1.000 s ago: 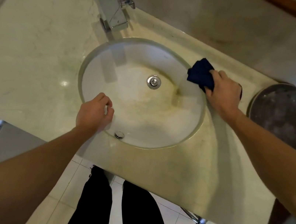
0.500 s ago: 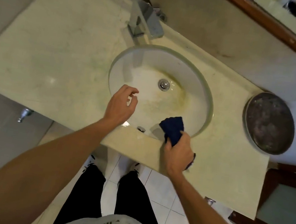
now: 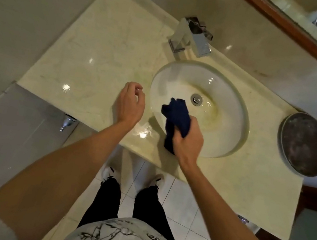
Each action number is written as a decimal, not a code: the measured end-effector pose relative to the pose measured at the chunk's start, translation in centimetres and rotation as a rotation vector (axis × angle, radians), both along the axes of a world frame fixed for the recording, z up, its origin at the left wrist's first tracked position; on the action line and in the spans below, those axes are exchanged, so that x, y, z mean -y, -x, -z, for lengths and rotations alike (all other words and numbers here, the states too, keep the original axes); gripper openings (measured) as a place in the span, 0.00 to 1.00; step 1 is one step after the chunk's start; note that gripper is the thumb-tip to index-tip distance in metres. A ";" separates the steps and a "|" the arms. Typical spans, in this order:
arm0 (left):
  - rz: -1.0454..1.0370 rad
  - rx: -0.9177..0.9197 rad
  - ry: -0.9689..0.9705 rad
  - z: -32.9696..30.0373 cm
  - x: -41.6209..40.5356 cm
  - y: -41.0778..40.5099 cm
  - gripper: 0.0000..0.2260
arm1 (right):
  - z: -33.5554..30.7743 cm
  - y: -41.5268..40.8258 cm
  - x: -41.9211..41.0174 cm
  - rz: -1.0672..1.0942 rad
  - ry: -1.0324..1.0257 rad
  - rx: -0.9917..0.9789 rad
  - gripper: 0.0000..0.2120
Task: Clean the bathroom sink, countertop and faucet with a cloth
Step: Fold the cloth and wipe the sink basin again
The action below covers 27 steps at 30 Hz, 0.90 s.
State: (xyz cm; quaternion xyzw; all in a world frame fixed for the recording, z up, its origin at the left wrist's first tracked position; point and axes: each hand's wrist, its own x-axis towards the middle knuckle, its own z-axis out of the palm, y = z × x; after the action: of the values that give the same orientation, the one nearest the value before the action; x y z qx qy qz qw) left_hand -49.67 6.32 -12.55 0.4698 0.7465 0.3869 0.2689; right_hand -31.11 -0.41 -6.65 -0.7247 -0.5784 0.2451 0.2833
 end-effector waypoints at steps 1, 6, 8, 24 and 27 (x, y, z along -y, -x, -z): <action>0.029 -0.004 0.015 0.4 0.2 -0.1 0.10 | -0.1 -1.7 0.9 -0.081 -0.019 0.060 0.17; 0.031 0.061 -0.033 1.9 0.8 -0.2 0.11 | 3.4 -3.2 4.1 -0.607 0.037 0.403 0.24; -0.059 0.117 -0.063 2.2 0.9 0.0 0.12 | 4.9 -1.2 3.5 -0.651 0.046 0.453 0.23; -0.027 -0.149 -0.027 3.0 0.3 -1.5 0.10 | 7.0 9.9 -22.4 -0.186 -0.013 0.209 0.23; 0.036 -0.228 0.021 3.0 0.3 -1.7 0.09 | 7.5 7.7 -25.8 -0.054 -0.011 0.258 0.24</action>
State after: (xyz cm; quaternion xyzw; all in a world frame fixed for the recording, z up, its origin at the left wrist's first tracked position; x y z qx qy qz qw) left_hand -48.00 6.00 -15.51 0.5214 0.7677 0.3180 0.1941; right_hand -38.86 25.38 -14.14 -0.7327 -0.6306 0.1542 0.2041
